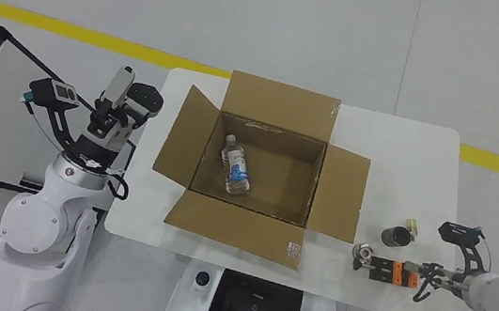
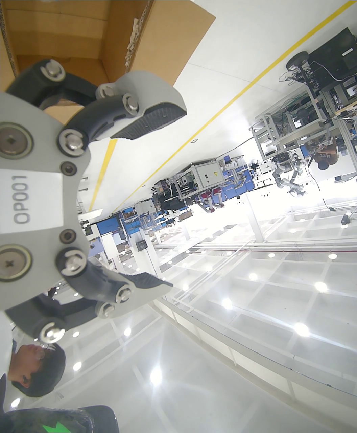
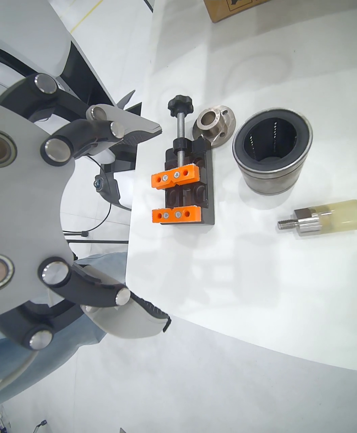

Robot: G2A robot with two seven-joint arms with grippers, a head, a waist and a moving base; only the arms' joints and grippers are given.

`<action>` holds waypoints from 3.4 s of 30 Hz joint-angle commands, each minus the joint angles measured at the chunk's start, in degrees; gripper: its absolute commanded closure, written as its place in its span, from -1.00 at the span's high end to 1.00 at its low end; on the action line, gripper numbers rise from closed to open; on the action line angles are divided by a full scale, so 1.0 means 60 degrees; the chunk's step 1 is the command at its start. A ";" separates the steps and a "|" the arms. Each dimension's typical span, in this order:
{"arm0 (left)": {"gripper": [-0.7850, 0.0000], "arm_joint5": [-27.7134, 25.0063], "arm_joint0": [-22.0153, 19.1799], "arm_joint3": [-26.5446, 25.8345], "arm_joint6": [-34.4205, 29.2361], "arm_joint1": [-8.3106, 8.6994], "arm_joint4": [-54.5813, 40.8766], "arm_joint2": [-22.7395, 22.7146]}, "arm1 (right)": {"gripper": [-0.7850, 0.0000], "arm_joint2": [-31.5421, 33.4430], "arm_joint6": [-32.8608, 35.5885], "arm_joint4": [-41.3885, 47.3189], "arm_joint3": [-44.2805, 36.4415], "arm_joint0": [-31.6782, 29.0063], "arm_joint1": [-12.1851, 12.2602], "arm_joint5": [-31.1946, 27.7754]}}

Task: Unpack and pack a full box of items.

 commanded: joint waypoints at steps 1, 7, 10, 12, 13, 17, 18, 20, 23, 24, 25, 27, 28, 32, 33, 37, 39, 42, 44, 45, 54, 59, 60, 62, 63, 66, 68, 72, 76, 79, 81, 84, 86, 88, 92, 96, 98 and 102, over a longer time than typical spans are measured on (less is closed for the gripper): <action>1.00 0.0000 0.0000 0.0000 0.0000 0.0000 0.0000 0.0000 | -0.36 0.0132 0.0315 0.0126 -0.0142 0.0031 0.0040 -0.0114; 1.00 0.0000 0.0000 0.0000 0.0000 0.0000 0.0000 0.0000 | -0.34 -0.0219 0.1181 -0.0612 0.0410 0.0202 0.0357 -0.0382; 1.00 0.0000 0.0000 0.0000 0.0000 0.0000 0.0000 0.0000 | -0.33 -0.0487 0.1181 -0.0860 0.0678 0.0447 0.0506 -0.0190; 1.00 0.0000 0.0000 0.0000 0.0000 0.0000 0.0000 0.0000 | -0.33 -0.0610 0.1181 -0.0909 0.0681 0.0464 0.0563 0.0014; 1.00 0.0000 0.0000 0.0000 0.0000 0.0000 0.0000 0.0000 | -0.32 -0.0670 0.1181 -0.0813 0.0726 0.0430 0.0582 0.0080; 1.00 0.0000 0.0000 0.0000 0.0000 0.0000 0.0000 0.0000 | -0.32 -0.0768 0.1181 -0.0401 0.0833 0.0403 0.0668 0.0183; 1.00 0.0000 0.0000 0.0000 0.0000 0.0000 0.0000 0.0000 | -0.31 -0.0744 0.1181 -0.0262 0.0828 0.0393 0.0694 0.0195; 1.00 0.0000 0.0000 0.0000 0.0000 0.0000 0.0000 0.0000 | -0.29 -0.0734 0.1181 -0.0044 0.0825 0.0382 0.0752 0.0162; 1.00 0.0000 0.0000 0.0000 0.0000 0.0000 0.0000 0.0000 | -0.25 -0.0752 0.1181 0.0025 0.0716 0.0236 0.0829 0.0233; 1.00 0.0000 0.0000 0.0000 0.0000 0.0000 0.0000 0.0000 | -0.25 -0.0764 0.1181 0.0005 0.0693 0.0206 0.0852 0.0266; 1.00 0.0000 0.0000 0.0000 0.0000 0.0000 0.0000 0.0000 | -0.25 -0.0777 0.1181 -0.0020 0.0691 0.0194 0.0871 0.0309; 1.00 0.0000 0.0000 0.0000 0.0000 0.0000 0.0000 0.0000 | -0.25 -0.0833 0.1181 -0.0073 0.0754 0.0197 0.0901 0.0350; 1.00 0.0000 0.0000 0.0000 0.0000 0.0000 0.0000 0.0000 | -0.25 -0.0857 0.1181 -0.0061 0.0804 0.0226 0.0911 0.0361; 1.00 0.0000 0.0000 0.0000 0.0000 0.0000 0.0000 0.0000 | -0.25 -0.1010 0.0884 -0.0087 0.1142 0.0414 0.0936 0.0254; 1.00 0.0000 0.0000 0.0000 0.0000 0.0000 0.0000 0.0000 | -0.25 -0.1081 0.0727 -0.0120 0.1244 0.0471 0.0939 0.0207; 1.00 0.0000 0.0000 0.0000 0.0000 0.0000 0.0000 0.0000 | -0.26 -0.1291 0.0142 -0.0101 0.1740 0.0738 0.0947 0.0069; 1.00 0.0000 0.0000 0.0000 0.0000 0.0000 0.0000 0.0000 | -0.24 -0.1427 0.0014 -0.0119 0.1900 0.0800 0.0949 0.0042; 1.00 0.0000 0.0000 0.0000 0.0000 0.0000 0.0000 0.0000 | -0.24 -0.1599 -0.0032 -0.0157 0.2081 0.0867 0.0958 0.0025; 1.00 0.0000 0.0000 0.0000 0.0000 0.0000 0.0000 0.0000 | -0.24 -0.1702 -0.0059 -0.0157 0.2149 0.0885 0.0961 0.0036; 1.00 0.0000 0.0000 0.0000 0.0000 0.0000 0.0000 0.0000 | -0.25 -0.1751 -0.0066 -0.0159 0.2178 0.0883 0.0963 0.0031; 1.00 0.0000 0.0000 0.0000 0.0000 0.0000 0.0000 0.0000 | -0.25 -0.2003 -0.0396 -0.0270 0.2582 0.0965 0.0994 0.0040; 1.00 0.0000 0.0000 0.0000 0.0000 0.0000 0.0000 0.0000 | -0.27 -0.2180 -0.0687 -0.0292 0.2886 0.1076 0.0999 0.0049; 1.00 0.0000 0.0000 0.0000 0.0000 0.0000 0.0000 0.0000 | -0.28 -0.2214 -0.0755 -0.0286 0.2935 0.1081 0.0999 0.0056; 1.00 0.0000 0.0000 0.0000 0.0000 0.0000 0.0000 0.0000 | -0.29 -0.2267 -0.0856 -0.0255 0.3056 0.1136 0.1002 0.0027; 1.00 0.0000 0.0000 0.0000 0.0000 0.0000 0.0000 0.0000 | -0.32 -0.2288 -0.0903 -0.0259 0.3127 0.1170 0.1006 0.0011; 1.00 0.0000 0.0000 0.0000 0.0000 0.0000 0.0000 0.0000 | -0.55 -0.2373 -0.1019 -0.0247 0.3289 0.1255 0.1013 -0.0028; 1.00 0.0000 0.0000 0.0000 0.0000 0.0000 0.0000 0.0000 | -0.95 -0.2405 -0.1068 -0.0213 0.3359 0.1293 0.1018 -0.0029; 1.00 0.0000 0.0000 0.0000 0.0000 0.0000 0.0000 0.0000 | -1.00 -0.2335 -0.1076 -0.0082 0.3275 0.1246 0.1044 -0.0104; 1.00 0.0000 0.0000 0.0000 0.0000 0.0000 0.0000 0.0000 | -1.00 -0.2123 -0.0981 0.0056 0.3017 0.1102 0.1086 -0.0145; 1.00 0.0000 0.0000 0.0000 0.0000 0.0000 0.0000 0.0000 | -1.00 -0.1966 -0.0874 0.0224 0.2829 0.1014 0.1115 -0.0177; 1.00 0.0000 0.0000 0.0000 0.0000 0.0000 0.0000 0.0000 | -1.00 -0.1864 -0.0796 0.0315 0.2686 0.0968 0.1135 -0.0184; 1.00 0.0000 0.0000 0.0000 0.0000 0.0000 0.0000 0.0000 | -1.00 -0.1648 -0.0566 0.0510 0.2386 0.0872 0.1174 -0.0233; 1.00 0.0000 0.0000 0.0000 0.0000 0.0000 0.0000 0.0000 | -1.00 -0.1383 -0.0301 0.0655 0.2149 0.0827 0.1216 -0.0251; 1.00 0.0000 0.0000 0.0000 0.0000 0.0000 0.0000 0.0000 | -1.00 -0.1014 0.0051 0.0823 0.1839 0.0765 0.1269 -0.0299; 1.00 0.0000 0.0000 0.0000 0.0000 0.0000 0.0000 0.0000 | -1.00 0.0016 0.0767 0.1229 0.1167 0.0654 0.1394 -0.0428; 1.00 0.0000 0.0000 0.0000 0.0000 0.0000 0.0000 0.0000 | -1.00 0.1024 0.1181 0.2096 0.0469 0.0658 0.1517 -0.0452; 1.00 0.0000 0.0000 0.0000 0.0000 0.0000 0.0000 0.0000 | -1.00 0.1322 0.1181 0.2837 0.0180 0.0736 0.1609 -0.0470; 1.00 0.0000 0.0000 0.0000 0.0000 0.0000 0.0000 0.0000 | -1.00 0.1094 0.1181 0.4284 -0.0283 0.1144 0.1847 -0.0405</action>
